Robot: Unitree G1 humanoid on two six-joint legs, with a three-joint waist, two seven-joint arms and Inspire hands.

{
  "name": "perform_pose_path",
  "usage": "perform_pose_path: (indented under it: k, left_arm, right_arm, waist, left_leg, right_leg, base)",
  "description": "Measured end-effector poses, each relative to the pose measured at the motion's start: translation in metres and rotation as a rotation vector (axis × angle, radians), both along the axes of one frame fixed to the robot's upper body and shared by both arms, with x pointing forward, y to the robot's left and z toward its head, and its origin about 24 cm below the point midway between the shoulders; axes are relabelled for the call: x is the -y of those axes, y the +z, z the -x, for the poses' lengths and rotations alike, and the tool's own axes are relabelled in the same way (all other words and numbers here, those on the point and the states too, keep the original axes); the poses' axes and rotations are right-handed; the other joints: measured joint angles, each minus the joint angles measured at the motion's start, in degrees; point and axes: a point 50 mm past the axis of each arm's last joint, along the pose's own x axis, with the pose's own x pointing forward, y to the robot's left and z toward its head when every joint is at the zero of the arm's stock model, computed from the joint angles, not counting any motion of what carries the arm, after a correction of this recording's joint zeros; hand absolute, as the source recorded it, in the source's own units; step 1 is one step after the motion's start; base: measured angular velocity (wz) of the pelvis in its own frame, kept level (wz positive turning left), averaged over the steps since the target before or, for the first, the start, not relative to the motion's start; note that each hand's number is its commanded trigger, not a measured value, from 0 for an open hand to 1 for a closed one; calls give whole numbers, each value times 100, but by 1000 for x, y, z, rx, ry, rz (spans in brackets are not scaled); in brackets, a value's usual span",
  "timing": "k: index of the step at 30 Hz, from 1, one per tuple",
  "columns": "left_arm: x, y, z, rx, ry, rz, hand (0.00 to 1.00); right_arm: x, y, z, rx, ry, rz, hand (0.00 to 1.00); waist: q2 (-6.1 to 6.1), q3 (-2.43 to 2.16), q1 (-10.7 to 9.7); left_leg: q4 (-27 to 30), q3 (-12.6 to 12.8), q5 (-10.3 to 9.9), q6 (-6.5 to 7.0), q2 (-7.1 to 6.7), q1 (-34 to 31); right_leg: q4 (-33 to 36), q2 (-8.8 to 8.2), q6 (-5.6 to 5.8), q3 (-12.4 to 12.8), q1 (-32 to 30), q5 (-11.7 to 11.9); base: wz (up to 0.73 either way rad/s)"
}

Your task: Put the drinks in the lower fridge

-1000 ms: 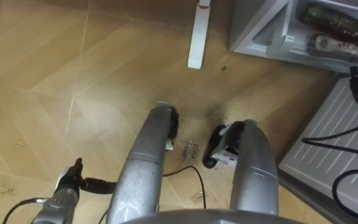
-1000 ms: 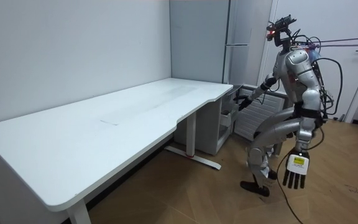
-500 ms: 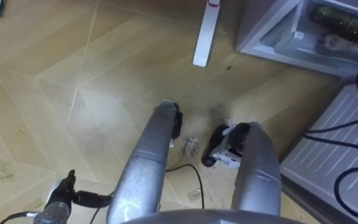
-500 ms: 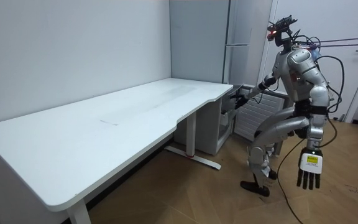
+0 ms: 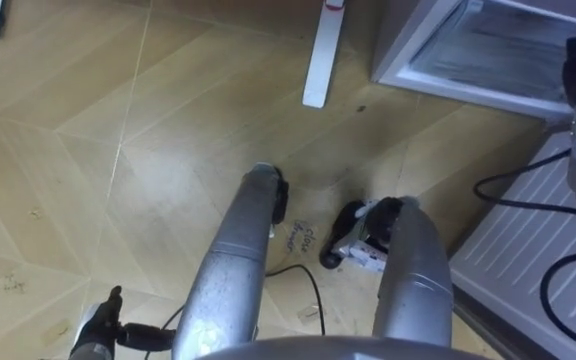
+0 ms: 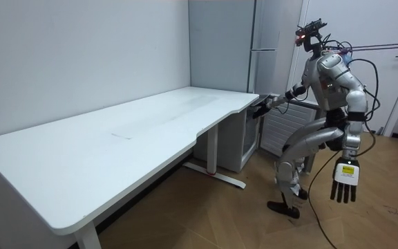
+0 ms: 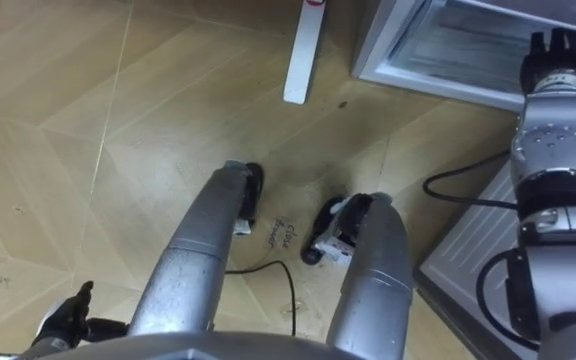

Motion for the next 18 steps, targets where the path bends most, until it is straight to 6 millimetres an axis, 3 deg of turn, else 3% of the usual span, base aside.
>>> perform_pose_path:
  k: [9,18]
  left_arm:
    - [0,-1,8,-20,2,7,0]
    - [4,0,3,-14,-15,33,0]
  right_arm:
    - [-1,0,0,-10,1,-1,0]
    - [-2,-16,4,-81,42,-14,0]
  waist:
    - [14,-3,-1]
    - [32,2,-52]
  left_leg:
    - [-18,2,1,0,-13,77]
    - [-361,-101,95,-76,-43,499]
  right_leg:
    - [-5,-19,7,-13,57,5]
    - [-262,-40,0,-178,528,10]
  base:
    - [0]
    - [8]
